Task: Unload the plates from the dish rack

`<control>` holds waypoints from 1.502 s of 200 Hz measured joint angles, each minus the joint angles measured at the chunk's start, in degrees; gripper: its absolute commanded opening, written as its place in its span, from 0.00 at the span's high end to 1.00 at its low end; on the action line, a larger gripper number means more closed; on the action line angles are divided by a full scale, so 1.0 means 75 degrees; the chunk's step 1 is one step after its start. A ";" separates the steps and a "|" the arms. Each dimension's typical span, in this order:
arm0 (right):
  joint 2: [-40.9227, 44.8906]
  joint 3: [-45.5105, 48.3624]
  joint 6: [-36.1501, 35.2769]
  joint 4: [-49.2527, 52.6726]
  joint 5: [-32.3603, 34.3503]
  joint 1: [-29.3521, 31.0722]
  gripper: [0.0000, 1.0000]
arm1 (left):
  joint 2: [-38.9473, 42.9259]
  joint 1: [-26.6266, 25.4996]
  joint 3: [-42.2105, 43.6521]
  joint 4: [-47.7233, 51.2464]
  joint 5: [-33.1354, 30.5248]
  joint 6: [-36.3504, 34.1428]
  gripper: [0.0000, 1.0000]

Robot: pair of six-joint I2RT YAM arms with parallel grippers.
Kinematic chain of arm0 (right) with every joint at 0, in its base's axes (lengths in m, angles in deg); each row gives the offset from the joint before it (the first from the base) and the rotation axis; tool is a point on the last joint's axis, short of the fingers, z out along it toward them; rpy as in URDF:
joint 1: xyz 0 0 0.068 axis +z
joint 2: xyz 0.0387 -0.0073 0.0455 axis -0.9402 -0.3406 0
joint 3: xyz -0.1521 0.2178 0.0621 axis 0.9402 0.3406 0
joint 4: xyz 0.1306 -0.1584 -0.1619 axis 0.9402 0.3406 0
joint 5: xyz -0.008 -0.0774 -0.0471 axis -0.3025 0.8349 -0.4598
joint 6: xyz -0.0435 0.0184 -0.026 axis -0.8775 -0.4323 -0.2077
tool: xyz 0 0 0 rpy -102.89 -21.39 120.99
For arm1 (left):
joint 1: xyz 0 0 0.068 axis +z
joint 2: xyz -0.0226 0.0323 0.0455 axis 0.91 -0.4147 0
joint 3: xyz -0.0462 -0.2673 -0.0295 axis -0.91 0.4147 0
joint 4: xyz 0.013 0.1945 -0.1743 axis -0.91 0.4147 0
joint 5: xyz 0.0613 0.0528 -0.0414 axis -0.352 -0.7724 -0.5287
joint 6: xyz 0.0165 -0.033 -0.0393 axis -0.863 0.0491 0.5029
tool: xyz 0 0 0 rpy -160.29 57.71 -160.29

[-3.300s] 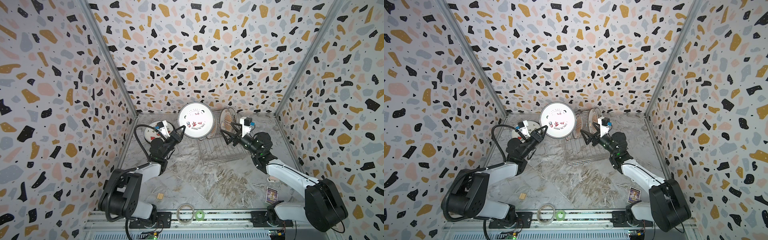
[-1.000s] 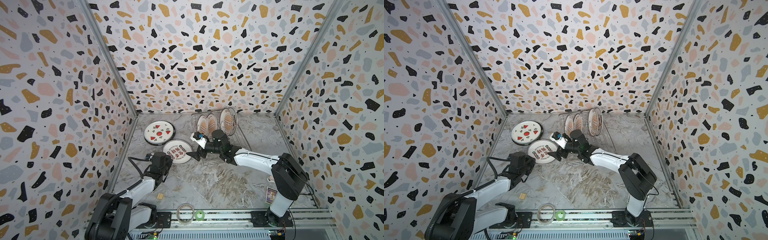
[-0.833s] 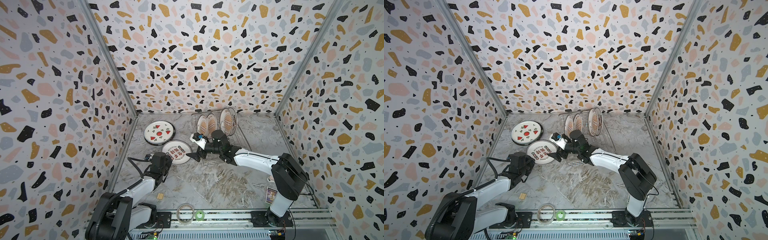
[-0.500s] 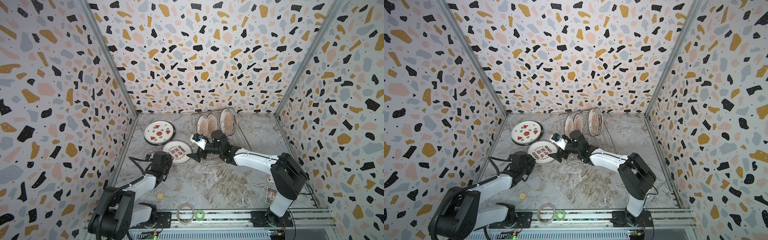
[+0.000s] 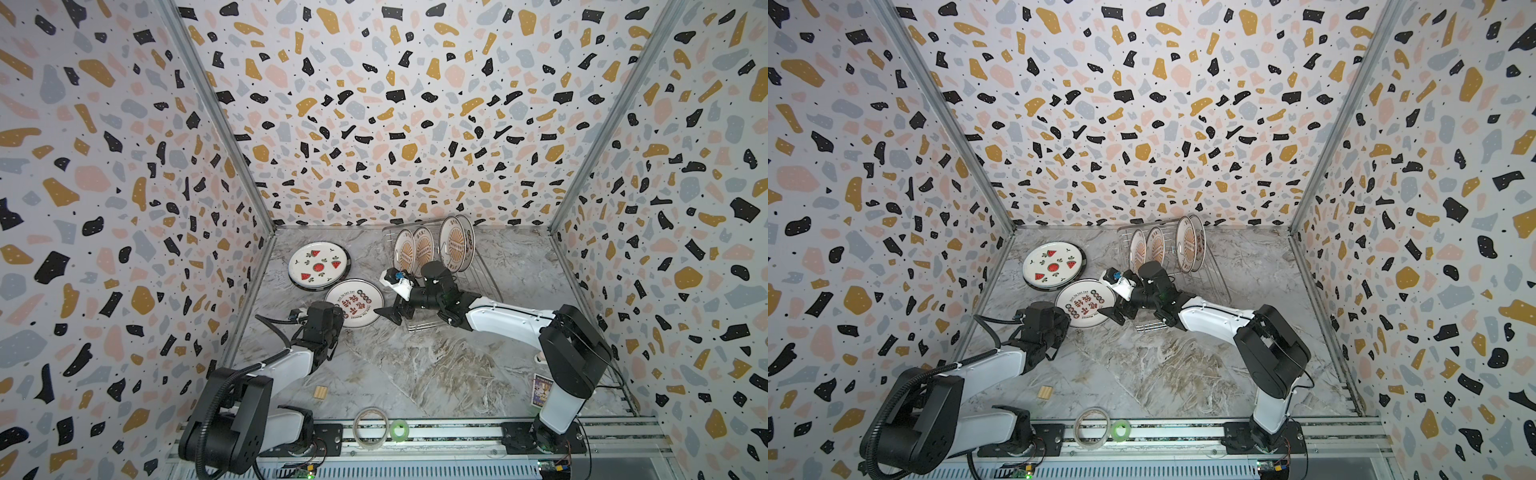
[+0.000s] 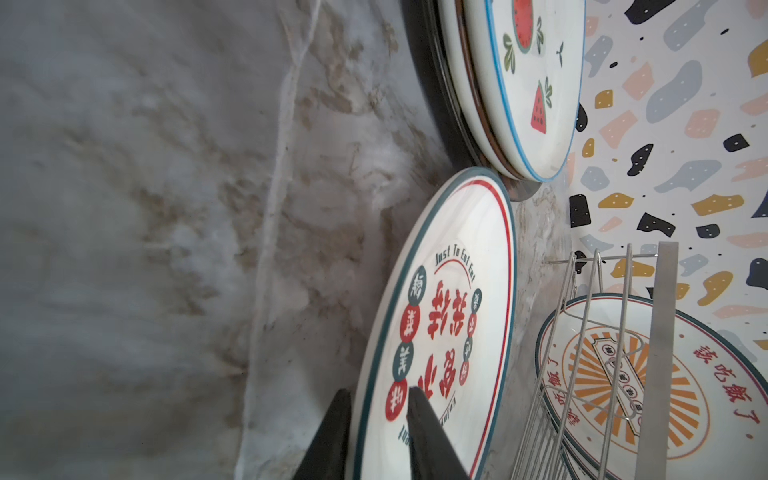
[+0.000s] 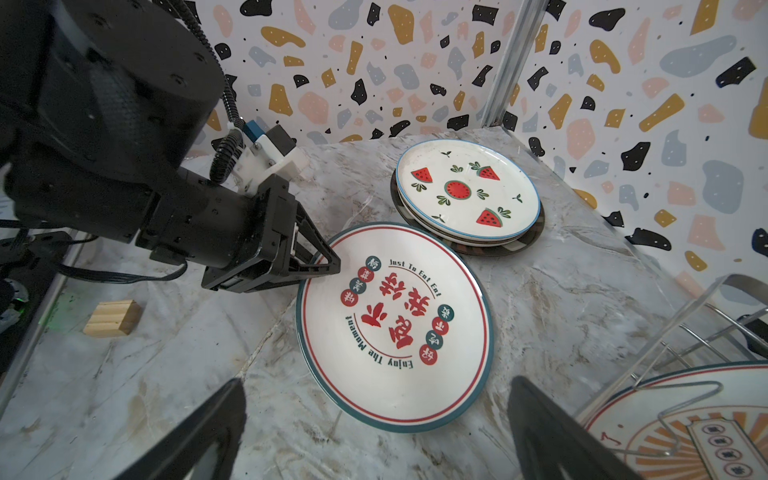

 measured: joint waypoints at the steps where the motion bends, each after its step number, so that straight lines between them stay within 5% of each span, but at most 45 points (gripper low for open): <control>1: 0.0000 0.0000 0.0000 0.0000 0.0000 0.0000 0.01 | -0.0012 0.0000 0.0003 0.0000 -0.0003 0.0006 0.74; 186: 0.0015 0.0172 -0.0055 -0.0067 0.0347 0.0000 0.01 | 0.0219 0.0023 0.0385 -0.0082 -0.0417 0.0204 0.66; 237: 0.0259 0.0382 -0.0052 -0.0172 0.0431 0.0000 0.01 | 0.0391 0.0044 0.0469 -0.0058 -0.0670 0.0224 0.41; 269: 0.0653 0.0705 0.0052 -0.0516 0.0493 -0.0038 0.01 | 0.1096 0.0058 0.0472 0.0373 -0.1093 0.0189 0.15; 300: 0.1128 0.1160 0.0609 -0.1110 0.0577 -0.0321 0.01 | 0.1999 0.0070 0.0440 0.0973 -0.1641 -0.0067 0.03</control>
